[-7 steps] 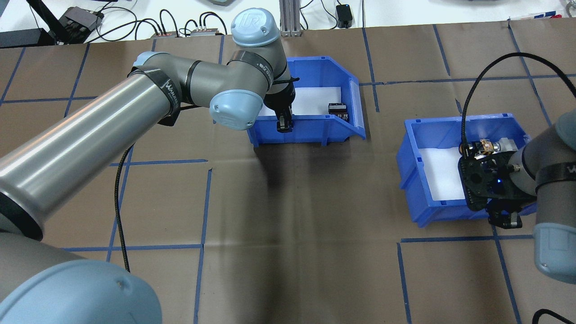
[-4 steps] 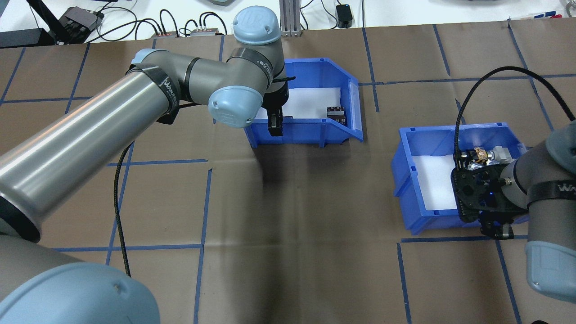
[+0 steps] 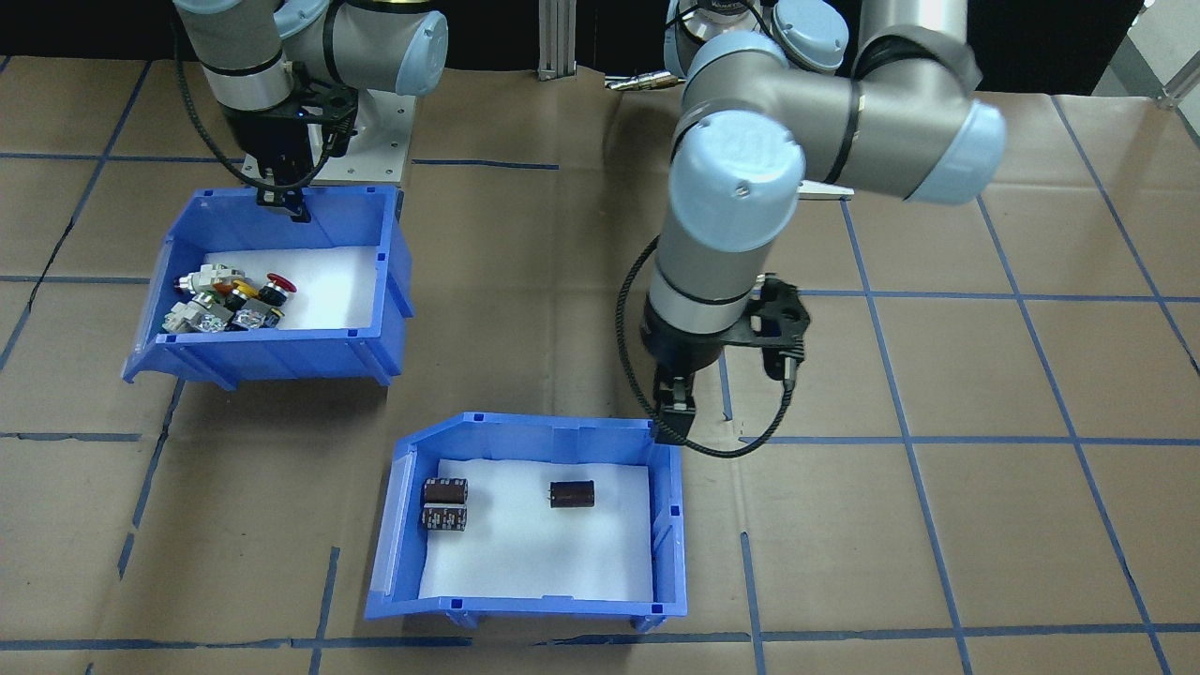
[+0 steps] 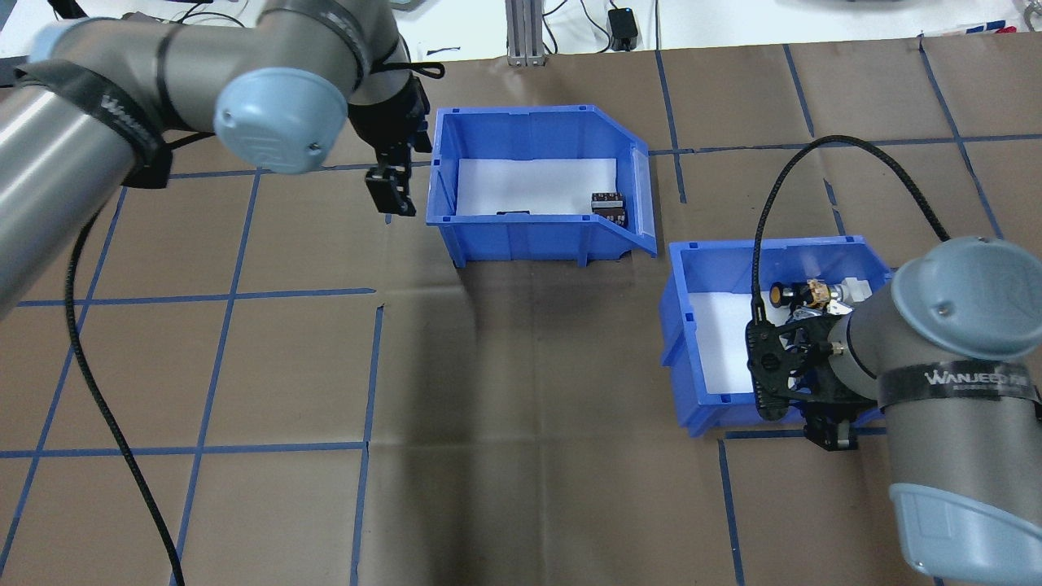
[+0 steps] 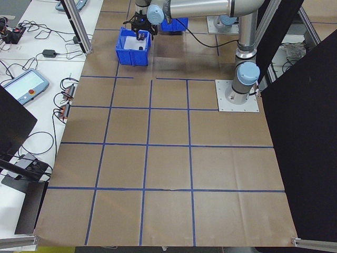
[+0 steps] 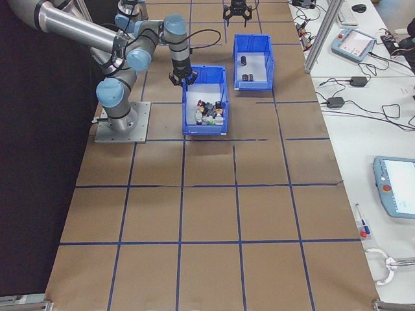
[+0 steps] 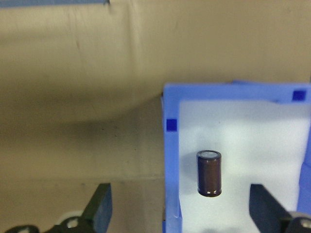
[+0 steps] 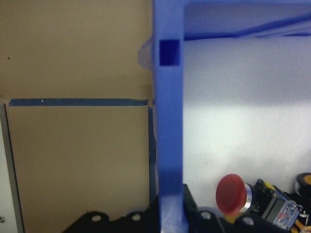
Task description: Place battery box in front
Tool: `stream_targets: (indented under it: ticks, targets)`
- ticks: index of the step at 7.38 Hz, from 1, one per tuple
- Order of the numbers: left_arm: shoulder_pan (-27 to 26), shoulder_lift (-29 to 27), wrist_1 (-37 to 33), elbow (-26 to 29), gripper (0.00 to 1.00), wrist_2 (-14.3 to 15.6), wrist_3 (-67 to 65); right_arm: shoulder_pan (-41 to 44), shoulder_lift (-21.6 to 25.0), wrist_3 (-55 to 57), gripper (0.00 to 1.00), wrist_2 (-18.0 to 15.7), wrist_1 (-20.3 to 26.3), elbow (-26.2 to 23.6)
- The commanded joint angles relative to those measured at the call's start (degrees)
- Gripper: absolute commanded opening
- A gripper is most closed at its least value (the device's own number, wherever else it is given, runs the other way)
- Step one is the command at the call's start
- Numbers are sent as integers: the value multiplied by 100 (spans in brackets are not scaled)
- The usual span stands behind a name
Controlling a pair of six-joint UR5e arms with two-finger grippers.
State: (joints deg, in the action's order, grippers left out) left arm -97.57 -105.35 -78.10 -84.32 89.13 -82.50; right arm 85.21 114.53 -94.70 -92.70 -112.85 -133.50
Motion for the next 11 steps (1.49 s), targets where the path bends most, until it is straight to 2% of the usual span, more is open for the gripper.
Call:
stream_targets:
  ticks: [1, 2, 3, 5, 6, 7, 9, 11]
  targets:
    - [457, 479, -1304, 362, 99, 8, 2755, 643, -18, 739, 0, -2, -18, -1]
    - [458, 542, -2340, 642, 99, 95, 4297, 942, -105, 1056, 0, -11, -35, 25]
    - [458, 638, -2428, 854, 99, 305, 5426, 1310, -271, 1407, 0, -11, -331, 34]
    - [458, 814, -2430, 890, 99, 298, 7142, 2276, -868, 2241, 0, -229, -972, 61]
    - [458, 919, -2412, 882, 99, 237, 7560, 2716, -1175, 2663, 0, -535, -1185, 69]
    - [458, 990, -2386, 847, 99, 245, 7591, 3103, -1448, 2998, 0, -625, -1413, 200]
    - [476, 1034, -2063, 759, 99, 507, 7644, 3676, -2028, 3596, 0, -679, -1424, 604]
    - [467, 921, -1474, 776, 99, 526, 8018, 3827, -2259, 3835, 0, -705, -1652, 649]
